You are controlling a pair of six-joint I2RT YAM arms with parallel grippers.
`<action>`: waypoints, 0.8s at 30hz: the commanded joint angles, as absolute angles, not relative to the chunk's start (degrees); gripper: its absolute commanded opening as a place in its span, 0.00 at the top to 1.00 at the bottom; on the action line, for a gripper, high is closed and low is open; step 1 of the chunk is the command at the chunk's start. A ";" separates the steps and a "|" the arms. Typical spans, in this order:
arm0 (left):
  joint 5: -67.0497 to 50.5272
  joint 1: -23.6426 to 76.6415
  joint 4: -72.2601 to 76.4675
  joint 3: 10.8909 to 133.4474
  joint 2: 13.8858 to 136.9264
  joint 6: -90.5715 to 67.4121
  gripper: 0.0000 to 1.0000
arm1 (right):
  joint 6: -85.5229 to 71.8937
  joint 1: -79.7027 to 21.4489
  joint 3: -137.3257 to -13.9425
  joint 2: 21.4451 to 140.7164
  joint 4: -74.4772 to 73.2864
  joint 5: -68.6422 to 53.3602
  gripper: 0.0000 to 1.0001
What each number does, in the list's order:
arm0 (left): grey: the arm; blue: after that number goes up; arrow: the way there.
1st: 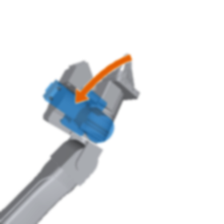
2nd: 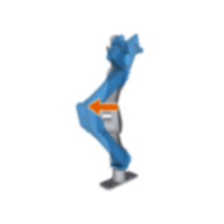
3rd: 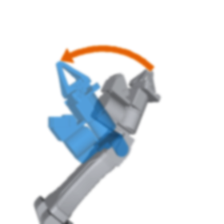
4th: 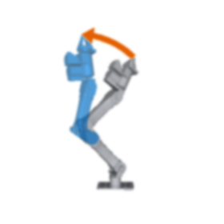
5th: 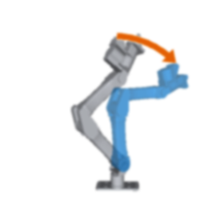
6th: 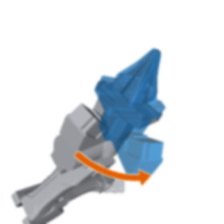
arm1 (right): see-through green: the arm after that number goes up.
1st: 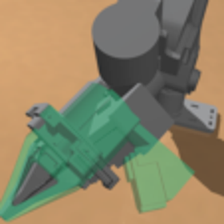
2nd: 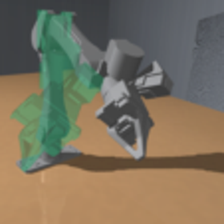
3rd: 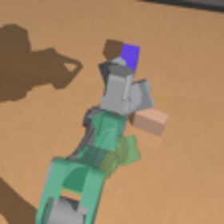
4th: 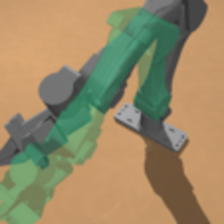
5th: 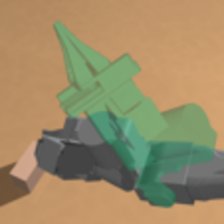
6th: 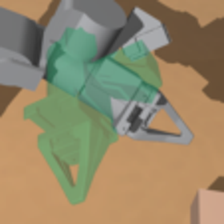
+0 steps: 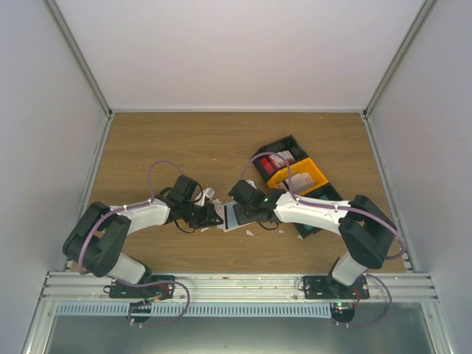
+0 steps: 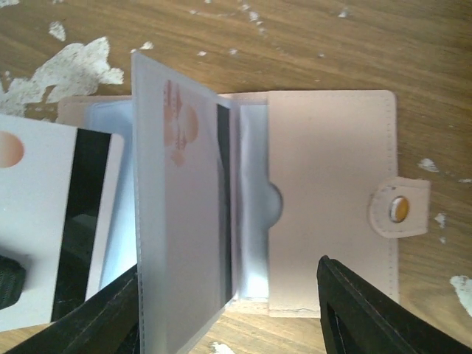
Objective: Put the credit cards into the card holder
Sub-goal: Turn over the card slot in the card holder.
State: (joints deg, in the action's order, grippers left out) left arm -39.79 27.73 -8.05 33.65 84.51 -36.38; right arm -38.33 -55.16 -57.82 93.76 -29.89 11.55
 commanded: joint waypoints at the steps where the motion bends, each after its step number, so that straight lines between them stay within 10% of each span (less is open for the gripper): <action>1: -39.44 28.16 -7.09 35.31 84.99 -35.13 1.00 | -40.30 -53.44 -56.69 92.19 -30.30 13.99 0.41; 24: -35.41 28.13 -5.88 33.49 76.56 -38.53 1.00 | -33.50 -42.88 -49.81 94.45 -20.28 3.40 0.40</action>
